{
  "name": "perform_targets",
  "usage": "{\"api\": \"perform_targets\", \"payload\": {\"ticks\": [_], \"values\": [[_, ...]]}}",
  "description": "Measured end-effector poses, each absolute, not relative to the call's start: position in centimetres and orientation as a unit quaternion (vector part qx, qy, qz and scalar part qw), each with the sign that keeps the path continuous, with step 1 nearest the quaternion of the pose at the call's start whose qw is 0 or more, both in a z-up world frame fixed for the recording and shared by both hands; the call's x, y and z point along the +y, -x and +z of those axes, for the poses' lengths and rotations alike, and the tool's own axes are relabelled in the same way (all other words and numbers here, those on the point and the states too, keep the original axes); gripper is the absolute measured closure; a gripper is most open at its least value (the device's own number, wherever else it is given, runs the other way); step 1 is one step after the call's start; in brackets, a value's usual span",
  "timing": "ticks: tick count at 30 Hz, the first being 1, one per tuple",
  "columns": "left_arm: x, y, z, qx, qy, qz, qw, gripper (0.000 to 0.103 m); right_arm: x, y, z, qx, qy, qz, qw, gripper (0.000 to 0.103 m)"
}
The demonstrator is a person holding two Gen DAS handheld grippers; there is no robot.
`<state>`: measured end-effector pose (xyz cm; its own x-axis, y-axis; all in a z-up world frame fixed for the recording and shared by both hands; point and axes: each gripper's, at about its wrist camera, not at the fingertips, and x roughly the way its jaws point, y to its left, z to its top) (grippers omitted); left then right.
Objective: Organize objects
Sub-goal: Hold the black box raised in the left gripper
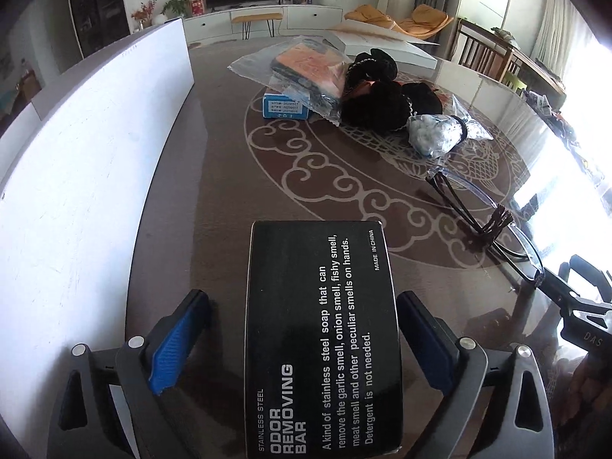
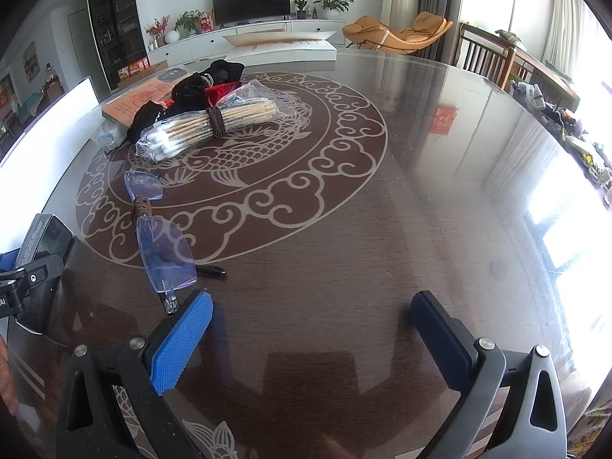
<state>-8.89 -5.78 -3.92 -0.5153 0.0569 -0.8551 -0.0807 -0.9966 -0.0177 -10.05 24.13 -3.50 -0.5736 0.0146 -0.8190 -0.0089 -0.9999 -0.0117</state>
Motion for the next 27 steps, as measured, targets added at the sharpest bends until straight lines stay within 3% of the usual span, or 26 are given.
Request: {"api": "perform_targets", "payload": {"ticks": [27], "values": [[-5.68, 8.48, -4.29, 0.023, 0.467, 0.883, 0.04, 0.0, 24.08, 10.06, -3.53, -0.003, 0.462, 0.887, 0.007, 0.0]]}}
